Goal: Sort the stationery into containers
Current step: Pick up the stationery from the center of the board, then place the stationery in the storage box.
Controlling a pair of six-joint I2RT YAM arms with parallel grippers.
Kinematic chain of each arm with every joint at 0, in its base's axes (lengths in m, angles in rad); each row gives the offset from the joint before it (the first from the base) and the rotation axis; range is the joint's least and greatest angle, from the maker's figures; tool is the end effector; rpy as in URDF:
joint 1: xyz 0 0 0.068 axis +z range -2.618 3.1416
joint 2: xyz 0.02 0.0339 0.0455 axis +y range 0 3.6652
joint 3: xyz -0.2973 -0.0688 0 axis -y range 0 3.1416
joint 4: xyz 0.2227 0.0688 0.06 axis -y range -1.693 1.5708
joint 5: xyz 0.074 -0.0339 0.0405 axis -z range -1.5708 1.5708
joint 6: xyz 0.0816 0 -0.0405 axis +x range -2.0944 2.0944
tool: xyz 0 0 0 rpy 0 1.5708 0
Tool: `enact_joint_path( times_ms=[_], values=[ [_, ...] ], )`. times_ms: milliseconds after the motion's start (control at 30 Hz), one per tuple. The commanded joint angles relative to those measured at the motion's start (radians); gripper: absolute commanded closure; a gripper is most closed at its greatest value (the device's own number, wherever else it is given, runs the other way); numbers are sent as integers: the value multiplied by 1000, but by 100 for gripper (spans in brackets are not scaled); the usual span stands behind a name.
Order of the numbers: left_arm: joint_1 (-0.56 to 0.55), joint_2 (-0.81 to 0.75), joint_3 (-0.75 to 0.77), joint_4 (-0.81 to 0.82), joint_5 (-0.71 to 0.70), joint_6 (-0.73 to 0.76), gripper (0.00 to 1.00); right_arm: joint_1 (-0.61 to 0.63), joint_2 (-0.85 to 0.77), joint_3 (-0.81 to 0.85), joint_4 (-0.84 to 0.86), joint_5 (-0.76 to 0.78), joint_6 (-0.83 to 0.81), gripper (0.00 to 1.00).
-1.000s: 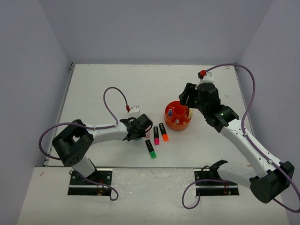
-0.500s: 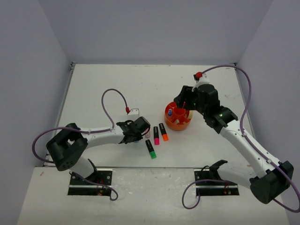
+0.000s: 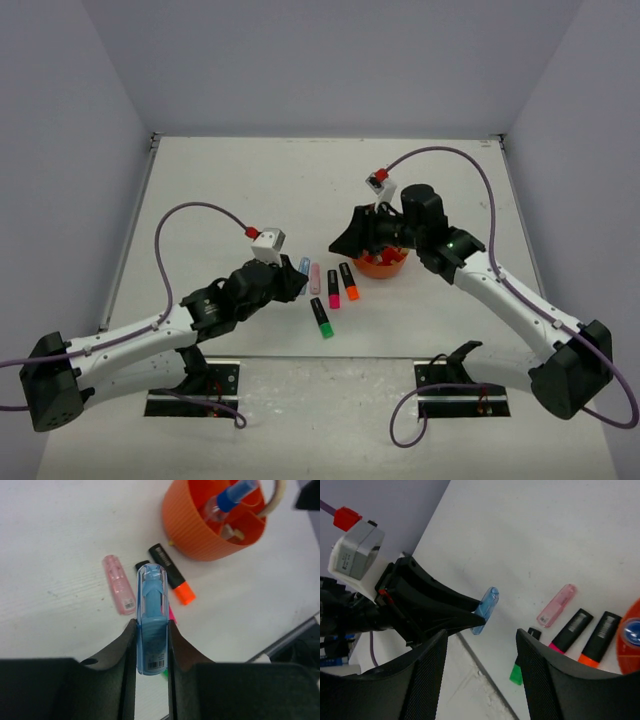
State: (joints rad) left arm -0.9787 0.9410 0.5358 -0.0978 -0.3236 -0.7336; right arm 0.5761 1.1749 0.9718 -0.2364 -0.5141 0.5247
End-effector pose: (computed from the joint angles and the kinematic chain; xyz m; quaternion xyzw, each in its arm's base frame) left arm 0.1364 -0.1563 0.2481 0.0225 0.8532 -0.2885 0.4339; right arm 0.2019 0.1790 0.3399 -0.1572 0.8127 0.4540 0.3295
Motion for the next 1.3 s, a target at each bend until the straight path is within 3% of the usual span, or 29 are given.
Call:
enact_joint_path(
  times_ms=[0,267,700,733,800,833,933,967,1000,1167,1267],
  values=[
    [-7,-123,-59,234,131,93,100,98,49,14,73,-112,34,41],
    [-6,-189,-105,327,219,116,100,156,165,48,61,-45,58,44],
    [-7,-185,-125,392,276,140,100,159,186,49,109,-85,90,66],
    [-7,-185,-125,391,273,140,100,159,188,48,111,-89,92,71],
    [-6,-190,-122,386,263,143,100,161,191,46,116,-107,93,96],
    [-7,-191,-119,377,257,143,98,160,189,43,119,-108,95,100],
    [-6,-195,-97,337,217,140,44,158,176,50,103,-83,86,100],
    [-6,-199,-89,300,197,132,9,156,167,57,83,-58,77,100],
    [-6,-203,-78,274,167,128,0,152,161,68,71,-42,68,100],
    [-6,-286,17,-5,-68,78,0,33,150,142,-42,254,54,100],
    [-6,-337,91,-211,-139,53,0,-55,162,186,-89,376,80,100]
  ],
)
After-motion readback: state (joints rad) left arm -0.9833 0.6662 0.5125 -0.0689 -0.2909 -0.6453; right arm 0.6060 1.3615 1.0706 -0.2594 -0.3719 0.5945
